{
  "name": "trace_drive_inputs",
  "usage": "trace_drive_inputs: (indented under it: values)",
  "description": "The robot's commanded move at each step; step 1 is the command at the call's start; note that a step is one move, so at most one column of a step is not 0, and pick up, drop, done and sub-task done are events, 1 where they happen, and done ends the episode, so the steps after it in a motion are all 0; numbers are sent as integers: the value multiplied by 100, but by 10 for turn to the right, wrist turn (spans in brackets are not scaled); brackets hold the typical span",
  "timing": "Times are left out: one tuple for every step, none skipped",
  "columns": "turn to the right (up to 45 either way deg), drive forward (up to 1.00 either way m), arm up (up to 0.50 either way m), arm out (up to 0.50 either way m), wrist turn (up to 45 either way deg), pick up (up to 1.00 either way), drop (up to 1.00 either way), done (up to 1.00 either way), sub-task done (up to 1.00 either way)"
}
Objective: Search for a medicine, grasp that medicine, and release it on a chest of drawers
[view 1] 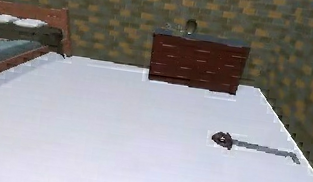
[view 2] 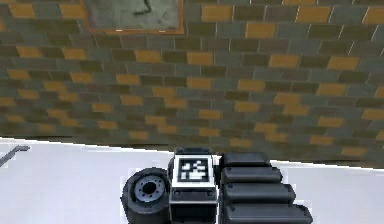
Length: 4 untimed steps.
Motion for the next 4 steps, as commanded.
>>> trace_drive_inputs:
  values:
    - [120, 0, 0, 0, 0, 0, 0, 0, 0]
    - [0, 100, 0, 0, 0, 0, 0, 0, 0]
    - [0, 100, 0, 0, 0, 0, 0, 0, 0]
    - [0, 65, 0, 0, 0, 0, 0, 0, 0]
